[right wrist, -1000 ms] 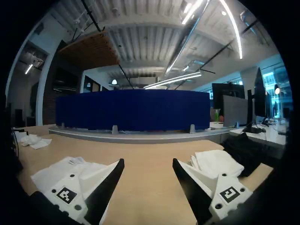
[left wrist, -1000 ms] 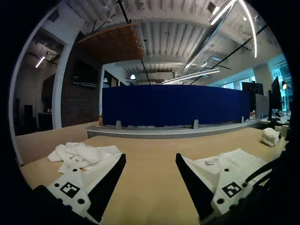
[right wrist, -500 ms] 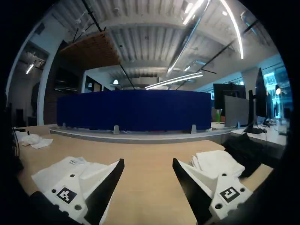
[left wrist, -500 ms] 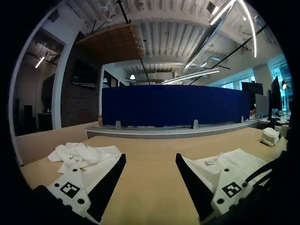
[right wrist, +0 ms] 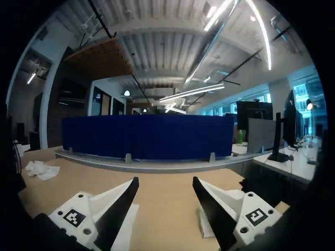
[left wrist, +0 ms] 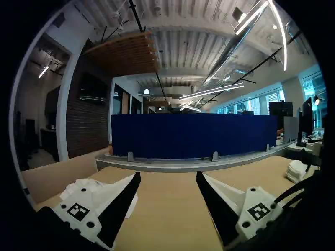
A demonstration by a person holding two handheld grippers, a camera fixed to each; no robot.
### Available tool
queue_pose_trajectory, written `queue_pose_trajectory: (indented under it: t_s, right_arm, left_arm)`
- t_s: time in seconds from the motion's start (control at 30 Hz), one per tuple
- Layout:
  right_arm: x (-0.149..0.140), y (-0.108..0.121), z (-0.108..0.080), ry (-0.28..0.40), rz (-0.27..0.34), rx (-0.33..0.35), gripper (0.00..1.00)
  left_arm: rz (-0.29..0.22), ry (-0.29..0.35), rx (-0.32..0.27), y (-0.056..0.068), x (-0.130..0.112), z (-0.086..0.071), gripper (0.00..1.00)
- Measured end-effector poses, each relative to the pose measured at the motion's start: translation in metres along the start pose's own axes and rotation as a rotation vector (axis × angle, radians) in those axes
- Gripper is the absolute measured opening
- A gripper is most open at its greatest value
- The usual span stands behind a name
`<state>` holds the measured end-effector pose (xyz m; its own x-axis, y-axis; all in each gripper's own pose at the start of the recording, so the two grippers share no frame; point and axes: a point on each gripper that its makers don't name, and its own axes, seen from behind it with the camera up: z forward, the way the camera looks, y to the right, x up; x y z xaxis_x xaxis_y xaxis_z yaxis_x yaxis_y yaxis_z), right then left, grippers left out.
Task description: Fold towel
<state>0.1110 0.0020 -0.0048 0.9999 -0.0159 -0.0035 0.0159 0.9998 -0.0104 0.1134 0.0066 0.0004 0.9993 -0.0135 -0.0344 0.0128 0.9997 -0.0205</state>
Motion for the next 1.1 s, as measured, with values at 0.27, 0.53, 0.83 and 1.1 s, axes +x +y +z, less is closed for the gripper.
queue_pose_trajectory:
  t_s: [0.27, 0.53, 0.83, 1.1]
  right_arm:
    - [0.066, 0.002, 0.005, 0.005, -0.039, -0.013, 1.0]
    - [0.082, -0.007, 0.013, -0.047, -0.031, 0.025, 1.0]
    - [0.092, -0.037, 0.009, -0.12, -0.067, 0.155, 1.0]
    - [0.083, -0.071, -0.006, -0.253, -0.128, 0.337, 1.0]
  left_arm:
    - [0.007, -0.02, -0.021, 0.009, 0.057, 0.0, 0.99]
    - [0.026, -0.065, -0.056, 0.021, 0.076, 0.004, 0.99]
    - [0.052, -0.149, -0.188, 0.048, 0.083, 0.001, 0.99]
    - [0.068, -0.256, -0.395, 0.091, 0.081, -0.014, 0.99]
